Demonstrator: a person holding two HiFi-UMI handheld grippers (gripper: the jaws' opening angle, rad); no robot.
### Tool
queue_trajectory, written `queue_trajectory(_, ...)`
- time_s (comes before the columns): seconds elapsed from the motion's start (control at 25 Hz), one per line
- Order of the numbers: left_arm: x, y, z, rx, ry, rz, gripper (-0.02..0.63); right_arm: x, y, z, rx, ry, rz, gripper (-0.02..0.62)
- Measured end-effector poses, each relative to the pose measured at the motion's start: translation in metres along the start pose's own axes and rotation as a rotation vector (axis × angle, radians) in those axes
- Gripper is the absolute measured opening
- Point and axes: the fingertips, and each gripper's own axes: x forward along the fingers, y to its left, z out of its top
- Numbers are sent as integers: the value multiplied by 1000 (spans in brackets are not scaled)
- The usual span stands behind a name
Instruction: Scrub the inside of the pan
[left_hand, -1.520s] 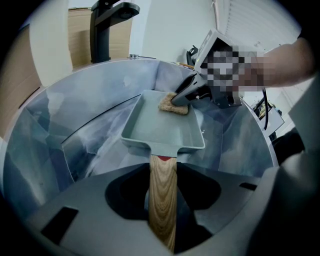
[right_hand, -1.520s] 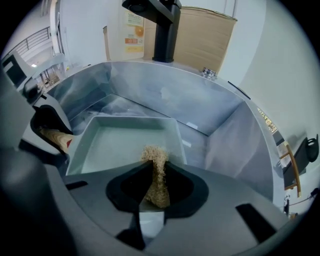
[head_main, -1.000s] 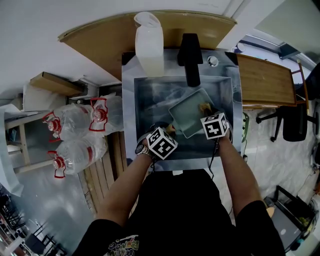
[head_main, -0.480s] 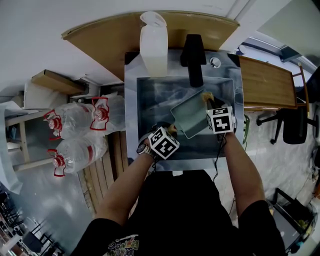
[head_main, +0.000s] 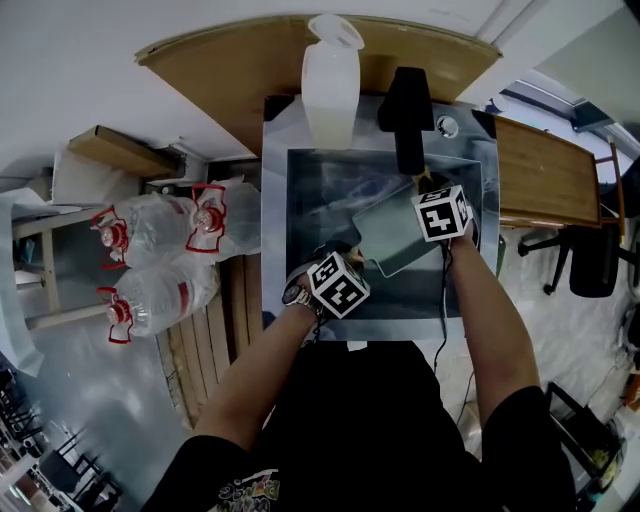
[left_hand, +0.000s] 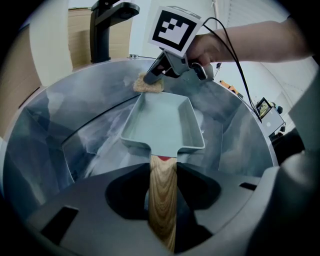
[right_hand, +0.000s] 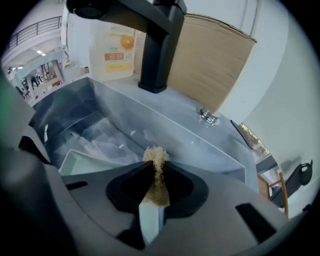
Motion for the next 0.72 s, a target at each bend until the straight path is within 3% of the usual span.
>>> queue_trajectory(0.32, 1, 0, -1, 1, 2, -2, 173, -4, 55, 12, -116, -36, 100, 77)
queue_trajectory(0.72, 1, 0, -1, 0, 0, -3, 172, -21, 134, 23, -257, -96, 320, 76)
